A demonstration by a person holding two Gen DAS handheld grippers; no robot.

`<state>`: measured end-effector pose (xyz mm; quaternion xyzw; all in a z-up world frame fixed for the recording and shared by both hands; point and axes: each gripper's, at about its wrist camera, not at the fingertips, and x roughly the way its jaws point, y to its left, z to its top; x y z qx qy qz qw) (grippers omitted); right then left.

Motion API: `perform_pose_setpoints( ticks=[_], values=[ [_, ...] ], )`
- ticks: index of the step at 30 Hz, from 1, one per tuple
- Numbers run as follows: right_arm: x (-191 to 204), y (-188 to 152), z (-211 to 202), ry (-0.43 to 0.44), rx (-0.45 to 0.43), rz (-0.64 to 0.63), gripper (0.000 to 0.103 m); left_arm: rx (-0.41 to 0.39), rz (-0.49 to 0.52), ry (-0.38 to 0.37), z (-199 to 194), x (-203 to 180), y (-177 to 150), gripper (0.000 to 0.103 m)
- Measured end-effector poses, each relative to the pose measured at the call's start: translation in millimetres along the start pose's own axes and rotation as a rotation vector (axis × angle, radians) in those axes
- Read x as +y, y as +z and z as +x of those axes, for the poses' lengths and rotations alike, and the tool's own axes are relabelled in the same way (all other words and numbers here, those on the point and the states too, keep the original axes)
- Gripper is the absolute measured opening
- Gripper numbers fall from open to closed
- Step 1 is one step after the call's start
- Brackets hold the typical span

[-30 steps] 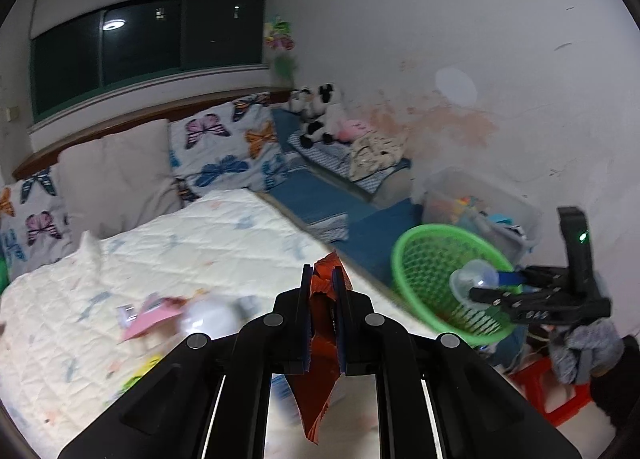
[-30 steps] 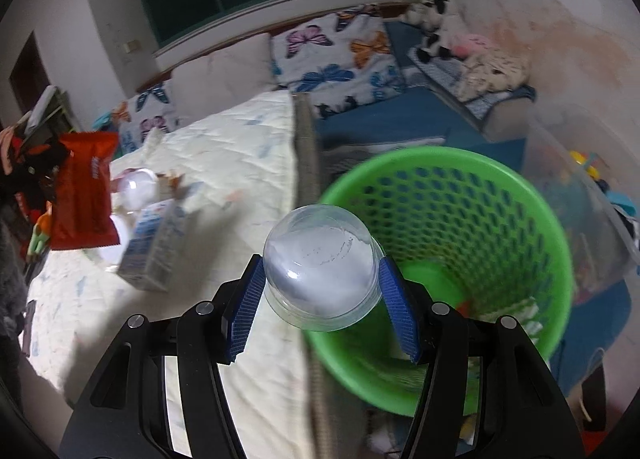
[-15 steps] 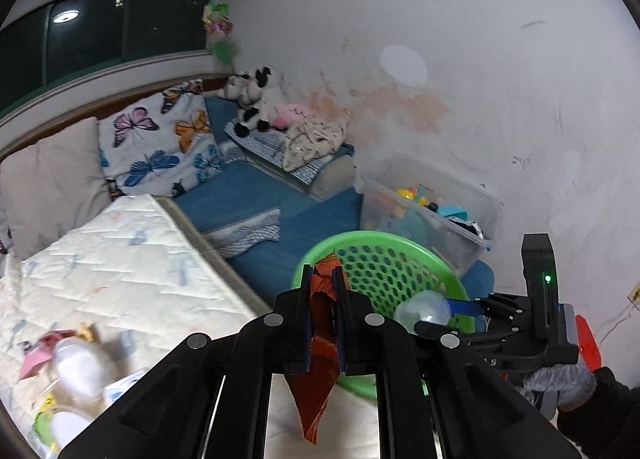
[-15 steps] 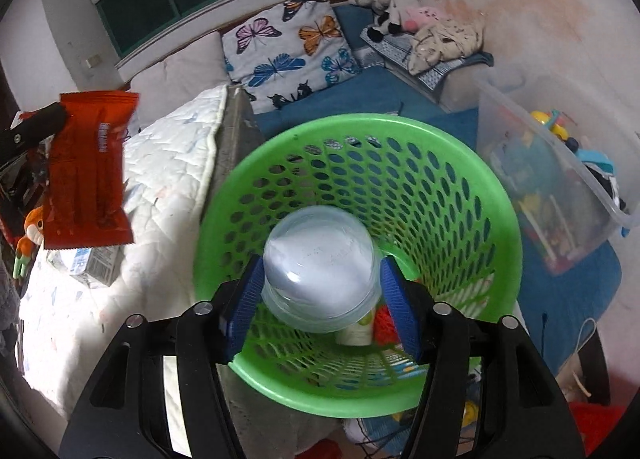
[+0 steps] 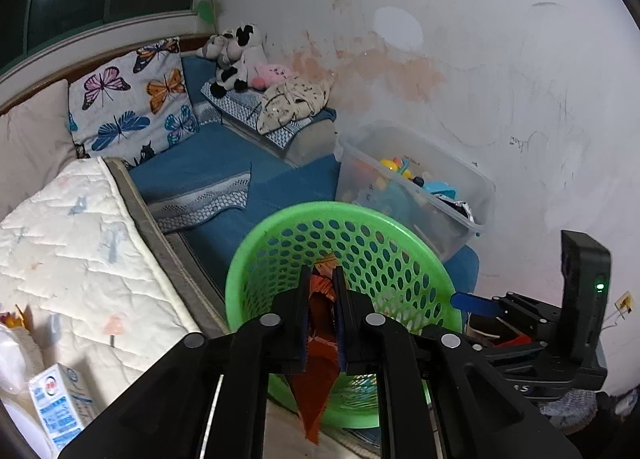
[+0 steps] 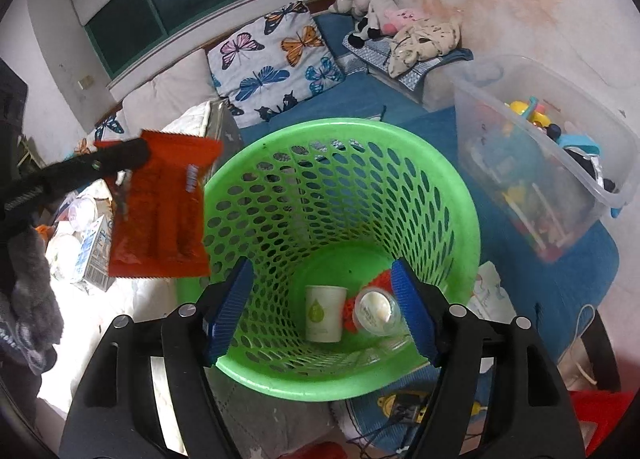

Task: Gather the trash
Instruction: 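Release the clear lid and the orange wrapper into the green basket, then grasp the second clear plastic lid with the left gripper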

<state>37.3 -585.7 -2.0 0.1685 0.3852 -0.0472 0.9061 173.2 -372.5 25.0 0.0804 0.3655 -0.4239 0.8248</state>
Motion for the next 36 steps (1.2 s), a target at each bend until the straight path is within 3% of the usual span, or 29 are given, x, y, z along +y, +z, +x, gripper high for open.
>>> perform_pose_setpoints(
  ticks=[2, 4, 6, 19, 28, 36],
  values=[
    [-2, -1, -3, -0.001, -0.002, 0.003, 0.072, 0.016, -0.009, -0.01, 5, -1, -1, 0.012],
    [-2, -3, -5, 0.0, -0.002, 0.007, 0.072, 0.025, -0.015, -0.004, 7, -1, -5, 0.02],
    [-1, -3, -7, 0.003, -0.003, 0.008, 0.072, 0.019, -0.026, -0.001, 4, 0, -7, 0.045],
    [30, -8, -17, 0.05, -0.016, -0.033, 0.075, -0.035, -0.028, 0.091, -50, 21, -33, 0.045],
    [81, -12, -11, 0.114, 0.005, -0.104, 0.075, -0.071, -0.068, 0.249, -103, 66, -70, 0.045],
    [136, -11, 0, 0.174, 0.026, -0.176, 0.076, -0.1, -0.171, 0.428, -154, 132, -103, 0.045]
  ],
)
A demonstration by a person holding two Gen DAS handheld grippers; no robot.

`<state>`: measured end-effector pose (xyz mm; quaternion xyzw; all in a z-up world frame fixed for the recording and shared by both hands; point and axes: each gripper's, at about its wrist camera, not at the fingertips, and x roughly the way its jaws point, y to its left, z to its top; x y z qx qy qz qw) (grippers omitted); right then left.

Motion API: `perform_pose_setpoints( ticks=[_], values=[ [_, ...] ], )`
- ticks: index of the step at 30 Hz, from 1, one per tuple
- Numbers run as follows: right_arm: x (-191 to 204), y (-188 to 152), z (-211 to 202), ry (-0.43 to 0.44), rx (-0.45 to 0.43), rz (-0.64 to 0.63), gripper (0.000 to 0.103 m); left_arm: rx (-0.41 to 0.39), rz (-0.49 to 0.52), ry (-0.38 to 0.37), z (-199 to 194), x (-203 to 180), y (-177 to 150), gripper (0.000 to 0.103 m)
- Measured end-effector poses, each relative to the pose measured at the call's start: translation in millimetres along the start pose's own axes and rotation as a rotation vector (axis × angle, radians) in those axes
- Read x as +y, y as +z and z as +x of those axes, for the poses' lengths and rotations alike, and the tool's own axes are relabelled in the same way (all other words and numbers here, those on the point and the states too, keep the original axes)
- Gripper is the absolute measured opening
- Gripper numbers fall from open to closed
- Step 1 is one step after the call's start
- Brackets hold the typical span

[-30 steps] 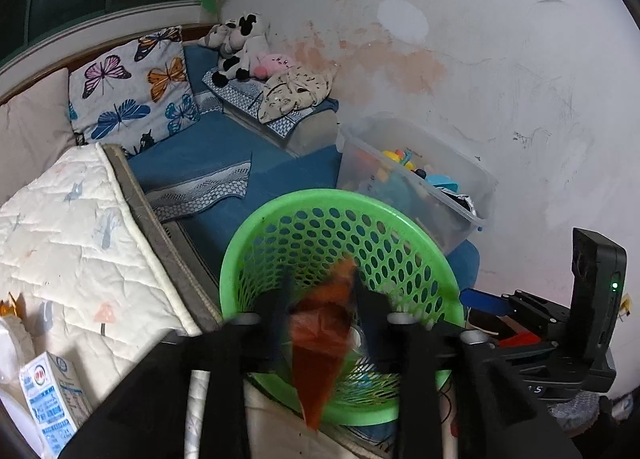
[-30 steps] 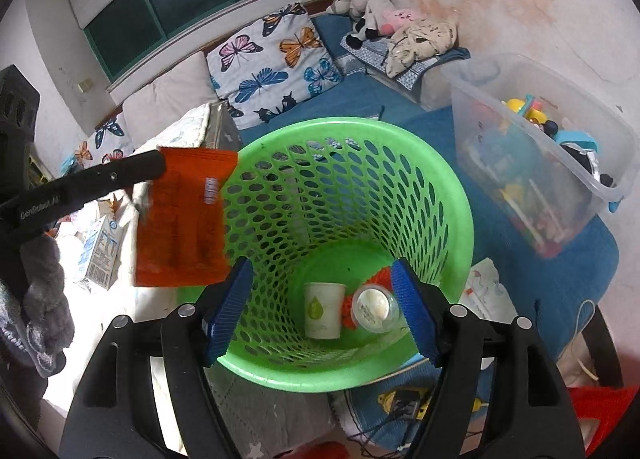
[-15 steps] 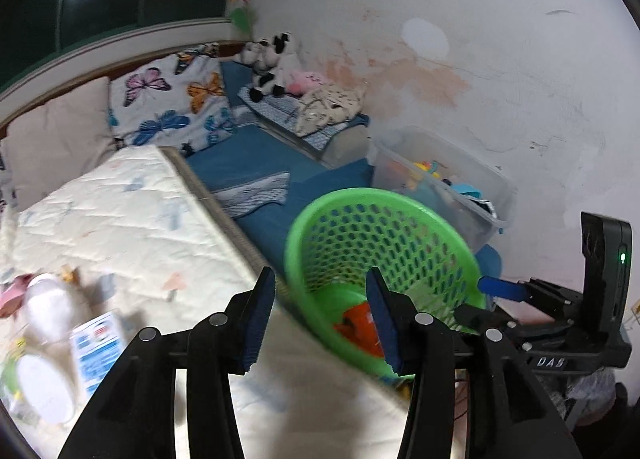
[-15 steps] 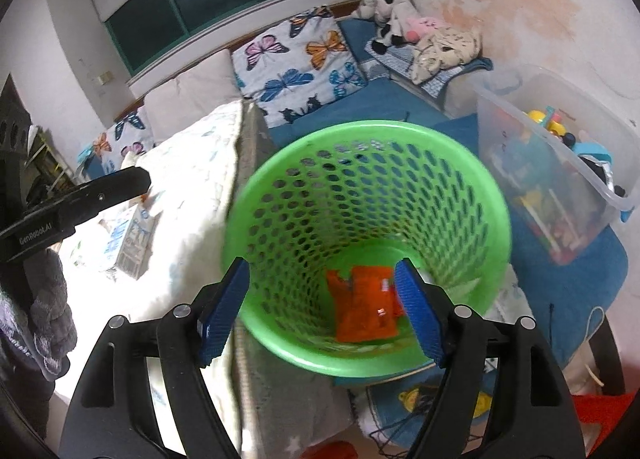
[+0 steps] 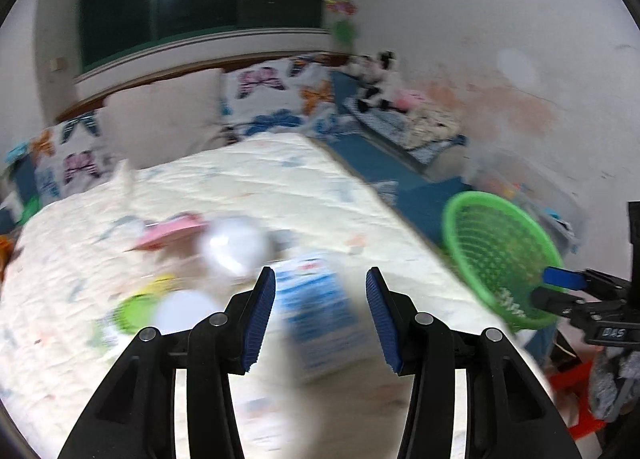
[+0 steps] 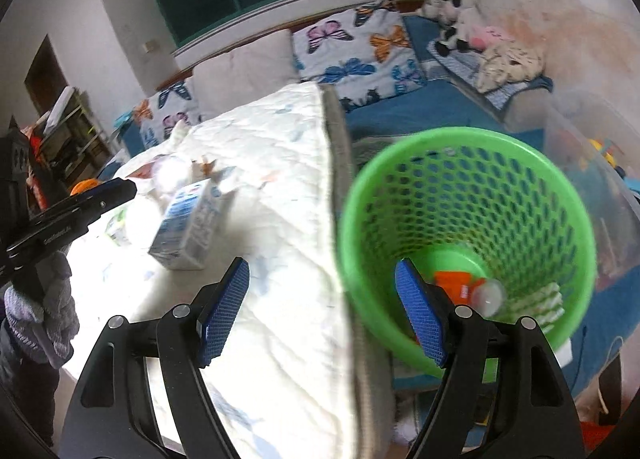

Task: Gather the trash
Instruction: 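Grasp the second clear plastic lid with the left gripper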

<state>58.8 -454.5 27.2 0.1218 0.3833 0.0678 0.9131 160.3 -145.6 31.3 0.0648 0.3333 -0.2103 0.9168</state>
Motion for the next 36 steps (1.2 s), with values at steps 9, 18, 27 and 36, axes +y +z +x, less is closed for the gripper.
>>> perform_pose_setpoints(
  ticks=[9, 18, 27, 36],
  values=[
    [60, 12, 28, 0.064, 0.032, -0.084, 0.076, 0.038, -0.062, 0.145, 1, 86, -14, 0.045],
    [107, 19, 57, 0.102, 0.073, -0.146, 0.076, 0.093, -0.044, 0.104, 21, 107, -24, 0.033],
    [125, 26, 78, 0.121, 0.1, -0.151, 0.076, 0.106, -0.022, 0.058, 31, 111, -27, 0.014],
    [130, 35, 92, 0.129, 0.117, -0.116, 0.085, 0.081, -0.028, 0.054, 25, 111, -31, 0.005]
  ],
)
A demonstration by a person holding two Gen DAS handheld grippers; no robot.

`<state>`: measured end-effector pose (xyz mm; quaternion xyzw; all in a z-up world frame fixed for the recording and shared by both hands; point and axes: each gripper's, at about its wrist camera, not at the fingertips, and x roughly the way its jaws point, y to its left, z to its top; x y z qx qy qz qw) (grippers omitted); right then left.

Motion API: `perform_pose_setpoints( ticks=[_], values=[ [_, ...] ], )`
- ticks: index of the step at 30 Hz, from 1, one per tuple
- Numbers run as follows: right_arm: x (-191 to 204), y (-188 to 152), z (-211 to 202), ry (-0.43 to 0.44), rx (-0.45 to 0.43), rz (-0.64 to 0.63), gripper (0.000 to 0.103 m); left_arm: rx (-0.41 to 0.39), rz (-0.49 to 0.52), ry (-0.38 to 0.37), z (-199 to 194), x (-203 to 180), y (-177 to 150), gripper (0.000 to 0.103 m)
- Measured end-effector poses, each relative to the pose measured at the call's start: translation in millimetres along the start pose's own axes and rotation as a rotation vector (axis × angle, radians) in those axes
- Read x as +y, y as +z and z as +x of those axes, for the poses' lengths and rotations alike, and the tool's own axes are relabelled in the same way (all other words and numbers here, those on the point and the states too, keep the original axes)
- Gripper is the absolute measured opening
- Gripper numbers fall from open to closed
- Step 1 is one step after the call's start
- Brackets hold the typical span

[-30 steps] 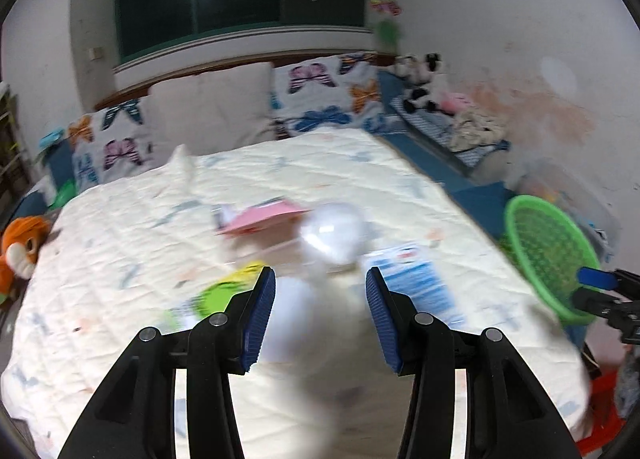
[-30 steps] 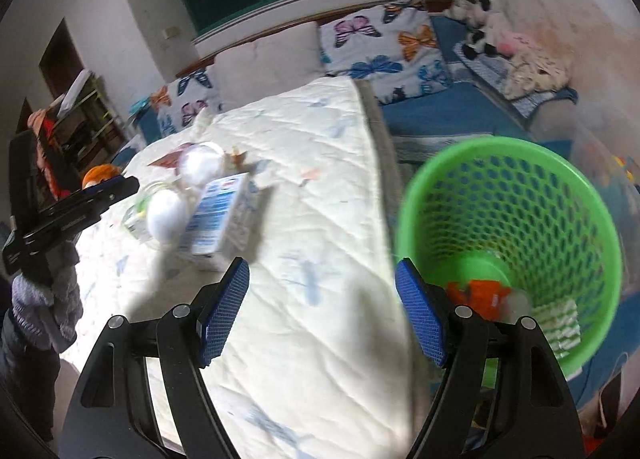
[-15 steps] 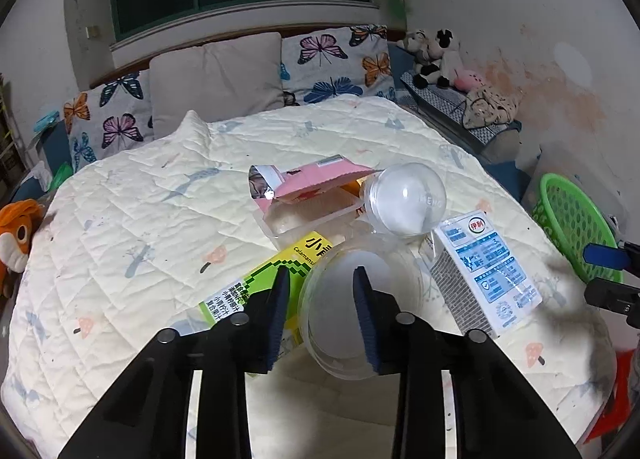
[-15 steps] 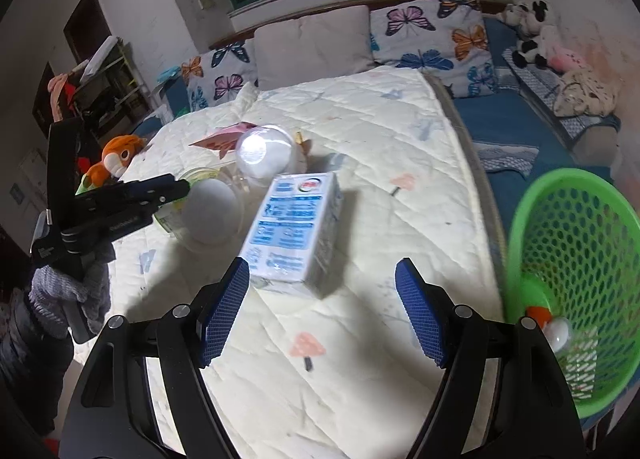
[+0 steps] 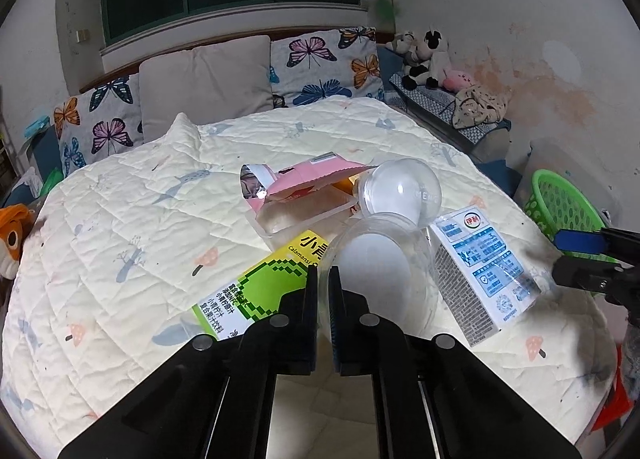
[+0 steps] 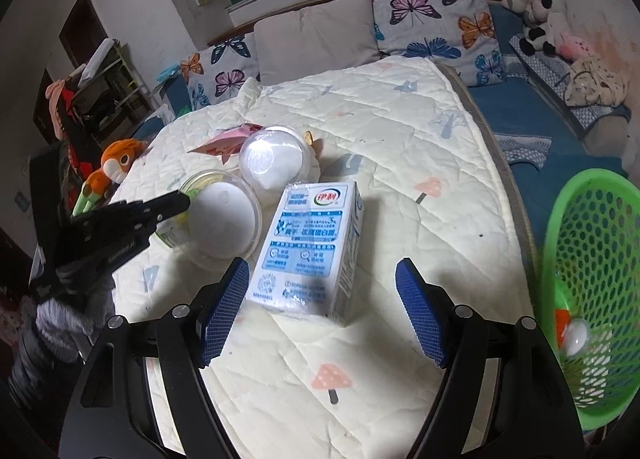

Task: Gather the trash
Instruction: 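Grasp the second clear plastic lid with the left gripper, then grasp the white milk carton with the right gripper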

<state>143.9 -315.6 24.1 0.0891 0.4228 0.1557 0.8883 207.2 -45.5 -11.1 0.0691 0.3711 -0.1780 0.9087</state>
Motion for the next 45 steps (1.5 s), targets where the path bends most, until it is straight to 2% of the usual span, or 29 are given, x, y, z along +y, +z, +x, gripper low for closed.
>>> perform_pose_setpoints(
  ticks=[5, 11, 25, 26, 29, 31, 37, 45],
  values=[
    [8, 8, 8, -0.011, -0.002, -0.01, 0.086, -0.03, -0.025, -0.004, -16, 3, 0, 0.005],
    [17, 16, 29, -0.018, 0.042, -0.01, 0.086, -0.067, -0.04, 0.002, -37, 11, 1, 0.005],
    [20, 28, 80, -0.13, 0.151, -0.007, 0.086, -0.106, -0.07, 0.018, -58, 27, -1, 0.005],
    [19, 27, 83, -0.136, 0.158, -0.007, 0.085, -0.106, -0.07, 0.017, -59, 28, -1, 0.005],
    [17, 24, 87, -0.147, 0.179, -0.007, 0.073, -0.104, -0.07, 0.016, -59, 28, -2, 0.005],
    [16, 22, 86, -0.131, 0.182, 0.0, 0.069, -0.104, -0.068, 0.013, -59, 26, -2, 0.005],
    [11, 16, 65, -0.115, 0.15, 0.004, 0.069, -0.109, -0.049, 0.0, -60, 14, 1, 0.005],
    [-13, 3, 13, -0.091, 0.074, 0.046, 0.068, -0.118, -0.011, -0.044, -60, -19, 8, 0.005]
  ],
)
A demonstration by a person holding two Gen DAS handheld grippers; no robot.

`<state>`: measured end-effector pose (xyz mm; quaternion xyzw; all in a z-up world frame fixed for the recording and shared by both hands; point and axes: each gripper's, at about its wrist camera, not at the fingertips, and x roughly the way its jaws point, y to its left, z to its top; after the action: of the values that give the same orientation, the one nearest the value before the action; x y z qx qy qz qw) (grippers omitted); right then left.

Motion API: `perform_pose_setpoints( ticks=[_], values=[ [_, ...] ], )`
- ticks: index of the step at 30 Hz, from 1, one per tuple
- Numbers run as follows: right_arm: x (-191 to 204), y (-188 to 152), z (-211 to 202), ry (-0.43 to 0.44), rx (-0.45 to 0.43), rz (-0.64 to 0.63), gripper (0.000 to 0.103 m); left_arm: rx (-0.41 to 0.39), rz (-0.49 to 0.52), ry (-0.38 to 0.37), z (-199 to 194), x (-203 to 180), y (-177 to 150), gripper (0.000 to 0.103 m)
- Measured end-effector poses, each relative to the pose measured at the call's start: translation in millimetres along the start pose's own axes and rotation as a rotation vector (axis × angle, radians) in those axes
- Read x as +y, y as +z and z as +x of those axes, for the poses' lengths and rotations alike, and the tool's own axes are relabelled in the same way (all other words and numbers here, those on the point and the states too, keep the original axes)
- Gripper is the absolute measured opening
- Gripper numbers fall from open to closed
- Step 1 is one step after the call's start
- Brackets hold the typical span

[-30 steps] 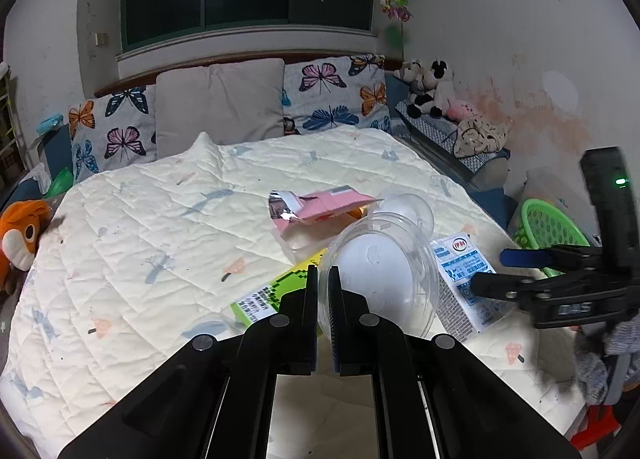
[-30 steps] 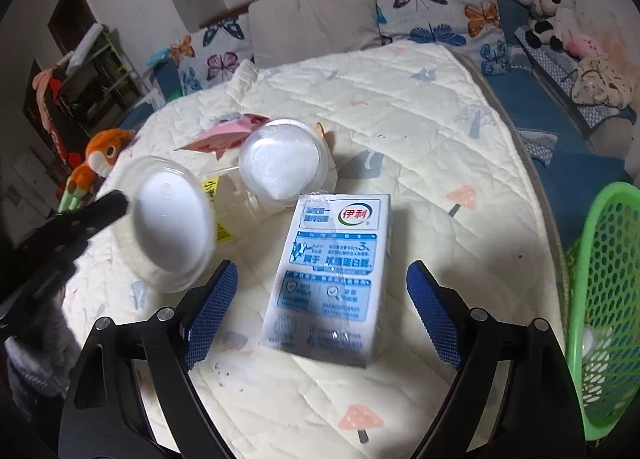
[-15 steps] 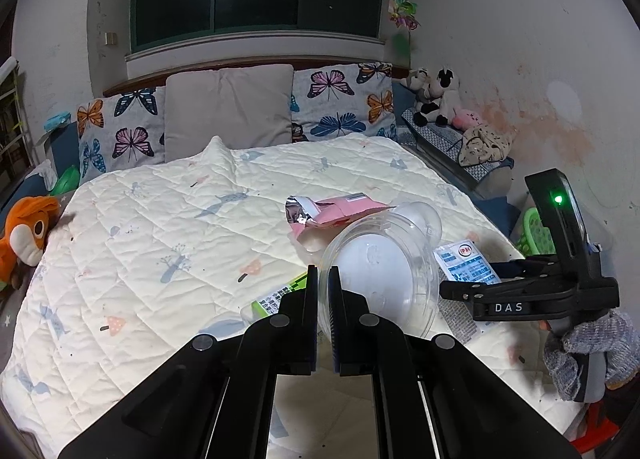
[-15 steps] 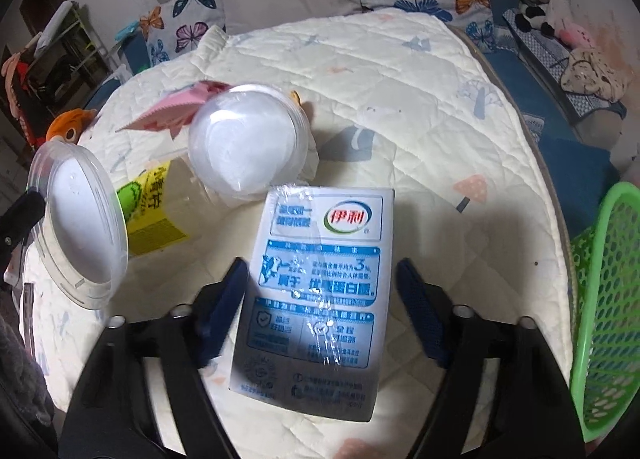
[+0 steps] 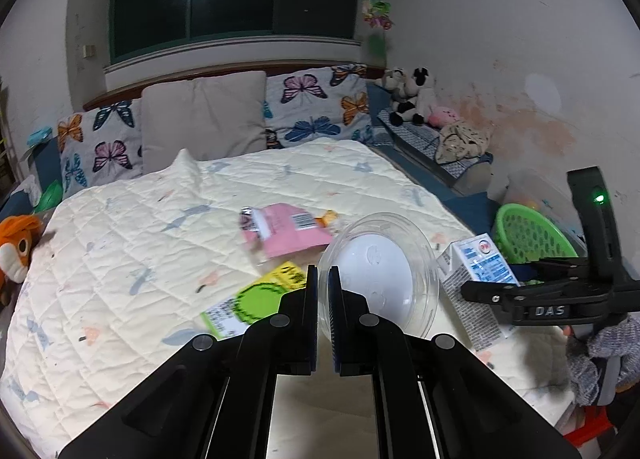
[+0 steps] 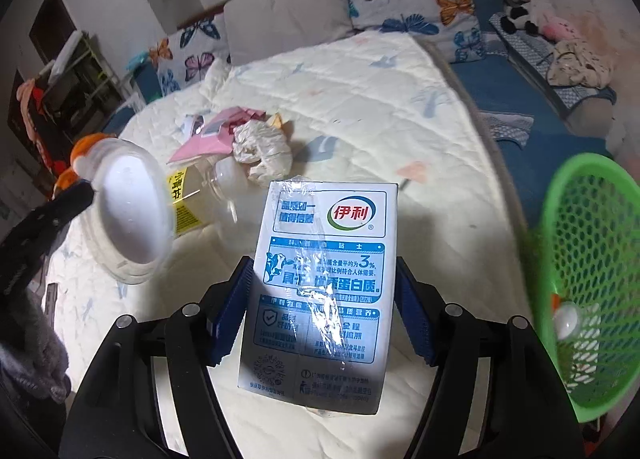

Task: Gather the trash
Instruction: 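Grasp the white milk carton with the right gripper, then drop the milk carton into the basket while the left gripper holds the clear lid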

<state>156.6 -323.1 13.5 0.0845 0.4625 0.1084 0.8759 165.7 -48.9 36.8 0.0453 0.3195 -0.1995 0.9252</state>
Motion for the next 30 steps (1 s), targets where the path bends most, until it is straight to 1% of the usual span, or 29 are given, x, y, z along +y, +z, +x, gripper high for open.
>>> perform_pose_setpoints(
  ticks=[4, 10, 17, 24, 30],
  values=[
    [-14, -6, -22, -0.011, -0.033, 0.016, 0.068, -0.003, 0.019, -0.032, 3, -21, 4, 0.005],
    [-49, -16, -51, -0.048, -0.079, 0.069, 0.068, -0.002, 0.055, -0.093, 12, -60, 12, 0.005],
    [-104, -24, -81, -0.118, -0.125, 0.139, 0.068, 0.004, 0.096, -0.16, 28, -112, 27, 0.005],
    [-150, -36, -95, -0.196, -0.141, 0.185, 0.069, 0.02, 0.143, -0.206, 49, -161, 39, 0.005],
    [-179, -41, -99, -0.24, -0.144, 0.218, 0.069, 0.039, 0.169, -0.227, 65, -192, 44, 0.005]
  ],
)
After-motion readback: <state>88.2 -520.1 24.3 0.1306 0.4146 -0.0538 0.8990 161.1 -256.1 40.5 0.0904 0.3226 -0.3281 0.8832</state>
